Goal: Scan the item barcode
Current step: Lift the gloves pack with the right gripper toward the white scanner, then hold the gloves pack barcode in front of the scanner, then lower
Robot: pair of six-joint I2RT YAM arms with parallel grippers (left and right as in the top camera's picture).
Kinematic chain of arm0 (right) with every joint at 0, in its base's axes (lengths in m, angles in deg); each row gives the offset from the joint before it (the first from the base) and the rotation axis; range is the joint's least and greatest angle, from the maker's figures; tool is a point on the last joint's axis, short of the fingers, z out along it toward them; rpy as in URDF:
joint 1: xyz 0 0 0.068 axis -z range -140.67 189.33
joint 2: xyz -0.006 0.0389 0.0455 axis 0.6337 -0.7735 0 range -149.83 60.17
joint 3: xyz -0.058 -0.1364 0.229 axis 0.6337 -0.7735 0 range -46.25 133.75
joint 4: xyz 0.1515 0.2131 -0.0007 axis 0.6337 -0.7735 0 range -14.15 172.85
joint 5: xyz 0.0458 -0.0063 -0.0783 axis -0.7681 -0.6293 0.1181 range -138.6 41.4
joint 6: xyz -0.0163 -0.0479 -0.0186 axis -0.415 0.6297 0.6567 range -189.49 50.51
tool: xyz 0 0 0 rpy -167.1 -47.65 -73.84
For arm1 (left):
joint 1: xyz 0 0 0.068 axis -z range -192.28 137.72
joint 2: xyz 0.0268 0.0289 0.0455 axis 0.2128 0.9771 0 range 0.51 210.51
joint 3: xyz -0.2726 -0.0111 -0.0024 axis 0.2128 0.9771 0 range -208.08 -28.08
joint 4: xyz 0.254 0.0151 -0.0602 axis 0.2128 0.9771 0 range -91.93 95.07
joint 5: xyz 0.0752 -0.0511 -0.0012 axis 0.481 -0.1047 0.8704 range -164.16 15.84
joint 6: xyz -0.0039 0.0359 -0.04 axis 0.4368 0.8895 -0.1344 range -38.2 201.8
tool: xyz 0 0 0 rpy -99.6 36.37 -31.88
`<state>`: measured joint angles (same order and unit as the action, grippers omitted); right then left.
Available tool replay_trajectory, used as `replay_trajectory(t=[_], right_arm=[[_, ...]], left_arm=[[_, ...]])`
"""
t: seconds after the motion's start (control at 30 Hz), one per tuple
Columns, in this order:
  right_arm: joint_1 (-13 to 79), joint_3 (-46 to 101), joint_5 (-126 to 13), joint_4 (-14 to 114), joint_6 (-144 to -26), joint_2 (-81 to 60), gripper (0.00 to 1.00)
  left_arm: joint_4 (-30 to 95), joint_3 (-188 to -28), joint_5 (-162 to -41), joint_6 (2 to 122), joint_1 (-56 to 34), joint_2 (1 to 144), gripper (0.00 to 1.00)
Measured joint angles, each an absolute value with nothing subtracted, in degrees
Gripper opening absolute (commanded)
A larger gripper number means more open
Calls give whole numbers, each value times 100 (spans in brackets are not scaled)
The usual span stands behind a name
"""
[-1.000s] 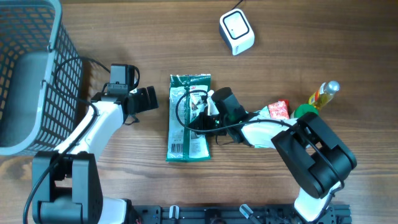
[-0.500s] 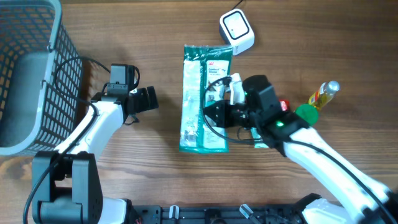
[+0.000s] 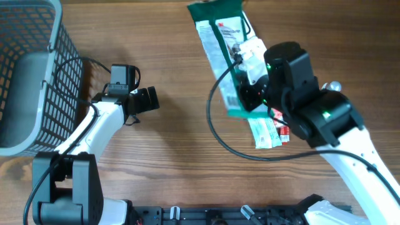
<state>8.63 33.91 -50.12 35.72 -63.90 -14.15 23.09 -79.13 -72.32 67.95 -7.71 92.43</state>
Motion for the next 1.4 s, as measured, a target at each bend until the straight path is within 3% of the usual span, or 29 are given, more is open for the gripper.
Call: replay_trajectory(t=[0.27, 0.5, 0.97, 1.2, 1.4], right_arm=[[863, 3389, -3875, 4350, -4484, -2300, 4], [869, 3380, -2724, 6396, -2821, -2904, 4], [869, 3380, -1882, 10477, -340, -5032, 4], [887, 3380, -1860, 11309, 350, -5738, 4], [1036, 3380, -1970, 11517, 254, -6027, 4]], left_arm=[[2307, -7913, -7229, 6797, -771, 9243, 100], [2311, -7913, -7232, 6797, -771, 9243, 100], [2309, -7910, -7229, 6795, -771, 9243, 100], [2309, -7910, -7229, 6795, -771, 9243, 100], [2309, -7910, -7229, 6795, -771, 9243, 100]])
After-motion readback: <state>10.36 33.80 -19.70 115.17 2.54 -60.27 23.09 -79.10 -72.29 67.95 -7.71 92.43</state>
